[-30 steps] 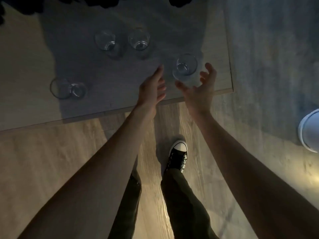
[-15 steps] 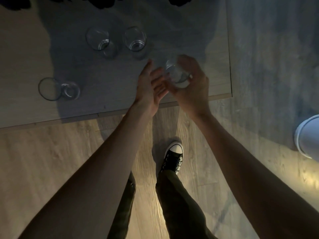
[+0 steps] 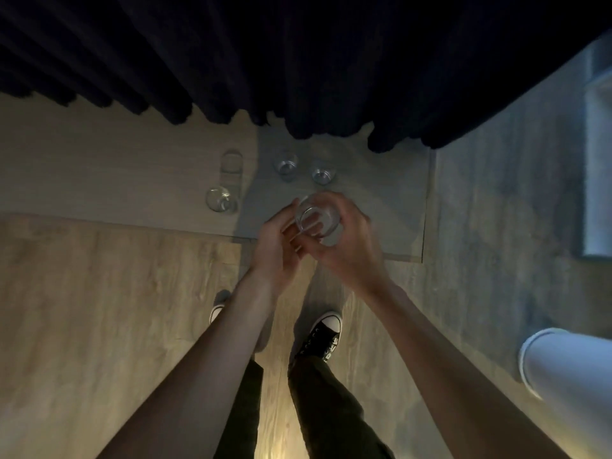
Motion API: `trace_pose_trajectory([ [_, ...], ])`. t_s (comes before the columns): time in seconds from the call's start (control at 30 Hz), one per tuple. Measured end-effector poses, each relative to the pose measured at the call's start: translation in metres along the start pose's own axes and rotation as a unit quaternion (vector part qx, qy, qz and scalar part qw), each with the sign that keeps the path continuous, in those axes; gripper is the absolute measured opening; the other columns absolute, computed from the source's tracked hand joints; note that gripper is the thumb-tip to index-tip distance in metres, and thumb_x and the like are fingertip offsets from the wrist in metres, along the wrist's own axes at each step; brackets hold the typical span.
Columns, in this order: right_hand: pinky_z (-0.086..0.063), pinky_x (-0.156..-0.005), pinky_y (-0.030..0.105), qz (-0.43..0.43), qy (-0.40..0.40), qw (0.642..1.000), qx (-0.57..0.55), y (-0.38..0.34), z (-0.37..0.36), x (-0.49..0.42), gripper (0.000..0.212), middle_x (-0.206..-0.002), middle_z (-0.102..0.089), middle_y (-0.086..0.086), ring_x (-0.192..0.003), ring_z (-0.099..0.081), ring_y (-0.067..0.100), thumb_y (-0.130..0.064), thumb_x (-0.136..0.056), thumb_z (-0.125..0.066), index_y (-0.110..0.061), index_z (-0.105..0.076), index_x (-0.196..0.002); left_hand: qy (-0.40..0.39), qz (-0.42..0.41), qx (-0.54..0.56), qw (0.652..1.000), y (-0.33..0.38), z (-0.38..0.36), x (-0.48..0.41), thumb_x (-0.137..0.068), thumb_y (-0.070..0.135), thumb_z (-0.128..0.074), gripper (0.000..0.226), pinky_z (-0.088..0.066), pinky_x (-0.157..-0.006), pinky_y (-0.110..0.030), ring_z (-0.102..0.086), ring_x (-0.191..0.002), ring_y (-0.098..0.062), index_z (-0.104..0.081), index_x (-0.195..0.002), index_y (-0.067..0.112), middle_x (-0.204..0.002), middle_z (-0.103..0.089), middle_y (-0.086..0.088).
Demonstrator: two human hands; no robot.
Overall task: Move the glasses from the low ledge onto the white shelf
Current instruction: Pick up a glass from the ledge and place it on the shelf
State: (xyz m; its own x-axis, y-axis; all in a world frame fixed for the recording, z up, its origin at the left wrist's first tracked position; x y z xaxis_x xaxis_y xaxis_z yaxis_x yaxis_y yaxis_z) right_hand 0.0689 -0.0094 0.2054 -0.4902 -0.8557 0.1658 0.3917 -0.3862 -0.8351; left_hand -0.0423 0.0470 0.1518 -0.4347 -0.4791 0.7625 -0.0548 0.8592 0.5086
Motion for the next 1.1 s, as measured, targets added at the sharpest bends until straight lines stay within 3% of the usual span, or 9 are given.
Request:
trace_pose_trajectory([
  [0.07,-0.047,-0.087,0.005,0.028,-0.034,0.999,0.021,-0.046,0.002,0.002,0.059,-0.123,-0.072,-0.01,-0.107,-0.068,0.001,-0.031,-0.076,-0.085,-0.02,-0.063,-0.13,0.0,-0.025,0.022,0.999,0.03,0.005,0.034,-0.093,0.031,-0.061,0.025,-0.05,-0.08,-0.032,-0.068,-0.087,-0.019,-0.077,-0.097,0.012,-0.091,-0.075,-0.004],
  [0.2,-0.05,-0.087,0.007,0.084,-0.079,0.992,0.042,-0.131,-0.001,0.01,0.065,-0.121,-0.071,-0.014,-0.103,-0.066,-0.002,-0.035,-0.074,-0.086,-0.021,-0.062,-0.132,0.03,-0.07,0.06,0.995,0.08,0.021,0.103,-0.097,0.022,-0.055,0.031,-0.055,-0.07,-0.029,-0.066,-0.092,-0.022,-0.069,-0.117,0.002,-0.101,-0.069,-0.011],
  [0.3,-0.049,-0.091,0.01,0.109,-0.139,0.984,0.029,-0.201,-0.022,0.025,0.067,-0.123,-0.071,-0.013,-0.109,-0.066,-0.001,-0.045,-0.075,-0.081,-0.021,-0.062,-0.134,0.081,-0.097,0.103,0.987,0.114,0.049,0.163,-0.097,0.023,-0.055,0.04,-0.056,-0.063,-0.028,-0.069,-0.081,-0.021,-0.064,-0.127,-0.003,-0.103,-0.068,-0.014],
  [0.4,-0.048,-0.09,0.009,0.14,-0.183,0.973,0.017,-0.266,-0.05,0.049,0.066,-0.118,-0.071,-0.015,-0.108,-0.065,-0.003,-0.054,-0.073,-0.076,-0.024,-0.063,-0.13,0.127,-0.125,0.118,0.977,0.139,0.085,0.222,-0.097,0.025,-0.053,0.033,-0.054,-0.056,-0.024,-0.07,-0.075,-0.017,-0.073,-0.114,0.005,-0.094,-0.073,-0.009],
  [0.5,-0.057,-0.088,0.023,0.184,-0.22,0.957,0.034,-0.327,-0.086,0.08,0.059,-0.111,-0.073,-0.01,-0.1,-0.069,0.005,-0.04,-0.072,-0.082,-0.022,-0.065,-0.126,0.162,-0.149,0.14,0.965,0.159,0.129,0.282,-0.095,0.031,-0.053,0.03,-0.053,-0.06,-0.024,-0.069,-0.074,-0.015,-0.077,-0.1,0.013,-0.088,-0.075,-0.005],
  [0.6,-0.058,-0.086,0.026,0.229,-0.245,0.941,0.038,-0.385,-0.126,0.115,0.055,-0.107,-0.073,-0.009,-0.095,-0.07,0.006,-0.027,-0.071,-0.087,-0.019,-0.067,-0.121,0.188,-0.162,0.179,0.952,0.175,0.179,0.342,-0.093,0.038,-0.058,0.031,-0.054,-0.059,-0.026,-0.07,-0.066,-0.011,-0.08,-0.091,0.017,-0.081,-0.077,0.0],
  [0.73,-0.058,-0.089,0.027,0.27,-0.284,0.918,0.054,-0.459,-0.185,0.172,0.056,-0.106,-0.071,-0.019,-0.097,-0.069,0.002,-0.036,-0.069,-0.086,-0.033,-0.064,-0.12,0.222,-0.201,0.221,0.928,0.188,0.251,0.428,-0.092,0.04,-0.059,0.038,-0.053,-0.05,-0.021,-0.065,-0.052,-0.005,-0.082,-0.065,0.025,-0.065,-0.073,0.007],
  [0.87,-0.06,-0.091,0.035,0.301,-0.32,0.897,0.054,-0.525,-0.246,0.234,0.056,-0.108,-0.073,-0.013,-0.1,-0.071,0.007,-0.034,-0.07,-0.087,-0.029,-0.065,-0.122,0.255,-0.233,0.256,0.903,0.198,0.319,0.513,-0.091,0.04,-0.061,0.044,-0.055,-0.052,-0.025,-0.065,-0.057,-0.008,-0.078,-0.056,0.021,-0.061,-0.071,0.006],
  [1.1,-0.048,-0.077,0.009,0.355,-0.394,0.846,0.062,-0.629,-0.334,0.344,0.061,-0.109,-0.071,-0.016,-0.098,-0.068,0.0,-0.04,-0.071,-0.088,-0.028,-0.065,-0.126,0.305,-0.285,0.291,0.861,0.197,0.427,0.645,-0.093,0.039,-0.062,0.028,-0.053,-0.072,-0.035,-0.061,-0.076,-0.02,-0.069,-0.092,0.012,-0.083,-0.067,-0.005],
])
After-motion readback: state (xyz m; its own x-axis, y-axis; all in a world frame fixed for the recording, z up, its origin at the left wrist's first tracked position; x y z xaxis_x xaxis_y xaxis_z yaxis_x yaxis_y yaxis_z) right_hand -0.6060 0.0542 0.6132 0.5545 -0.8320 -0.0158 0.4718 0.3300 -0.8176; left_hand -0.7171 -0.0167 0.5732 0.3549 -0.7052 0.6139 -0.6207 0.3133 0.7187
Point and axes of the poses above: each hand's wrist, its own x-axis away from the middle knuckle, its own z-axis out of the back of the hand, y = z × x, the point moved 6 cm from there along -x, towards the middle knuckle
